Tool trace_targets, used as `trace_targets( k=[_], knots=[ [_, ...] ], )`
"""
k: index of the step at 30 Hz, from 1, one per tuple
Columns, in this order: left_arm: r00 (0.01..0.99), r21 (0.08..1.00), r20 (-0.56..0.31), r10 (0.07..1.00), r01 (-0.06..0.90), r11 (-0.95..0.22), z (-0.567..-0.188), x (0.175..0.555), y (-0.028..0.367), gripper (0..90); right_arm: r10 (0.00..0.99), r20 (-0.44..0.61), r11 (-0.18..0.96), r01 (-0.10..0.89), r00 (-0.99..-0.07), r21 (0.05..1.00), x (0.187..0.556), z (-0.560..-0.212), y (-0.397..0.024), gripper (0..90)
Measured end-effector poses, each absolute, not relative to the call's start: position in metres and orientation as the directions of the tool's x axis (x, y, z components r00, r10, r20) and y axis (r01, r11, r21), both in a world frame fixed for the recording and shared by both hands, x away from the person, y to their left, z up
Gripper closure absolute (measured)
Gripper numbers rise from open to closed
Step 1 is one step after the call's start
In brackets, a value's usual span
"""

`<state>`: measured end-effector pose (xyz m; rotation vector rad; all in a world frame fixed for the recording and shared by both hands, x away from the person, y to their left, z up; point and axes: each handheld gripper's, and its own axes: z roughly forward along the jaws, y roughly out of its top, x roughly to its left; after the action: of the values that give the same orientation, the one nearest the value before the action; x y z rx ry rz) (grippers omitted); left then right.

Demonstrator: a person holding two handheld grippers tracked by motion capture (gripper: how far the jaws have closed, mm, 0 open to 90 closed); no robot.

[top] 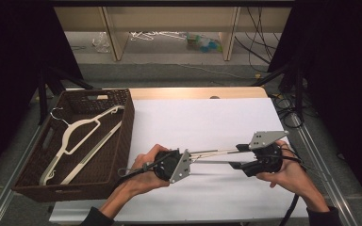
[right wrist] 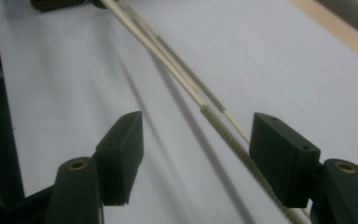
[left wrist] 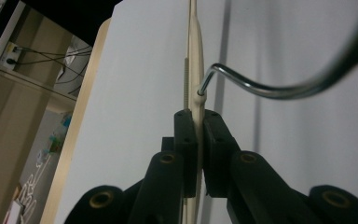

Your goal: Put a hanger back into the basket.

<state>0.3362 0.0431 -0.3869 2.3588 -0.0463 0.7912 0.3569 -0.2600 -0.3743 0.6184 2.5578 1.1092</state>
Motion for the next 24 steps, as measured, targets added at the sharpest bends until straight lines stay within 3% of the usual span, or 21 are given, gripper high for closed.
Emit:
trace_targets(
  k=[8,24],
  knots=[
    [0.830,0.620,0.495,0.259,-0.128,-0.774,-0.376,0.343,0.054,85.5,0.539,-0.114,0.531,0.232,-0.834,0.815,0.353,-0.360,-0.262,33.0],
    [0.831,0.796,0.216,0.513,0.155,-0.585,-0.338,0.368,0.100,85.6,0.548,-0.104,0.474,0.206,-0.830,0.856,0.345,-0.365,-0.253,28.4]
  ],
)
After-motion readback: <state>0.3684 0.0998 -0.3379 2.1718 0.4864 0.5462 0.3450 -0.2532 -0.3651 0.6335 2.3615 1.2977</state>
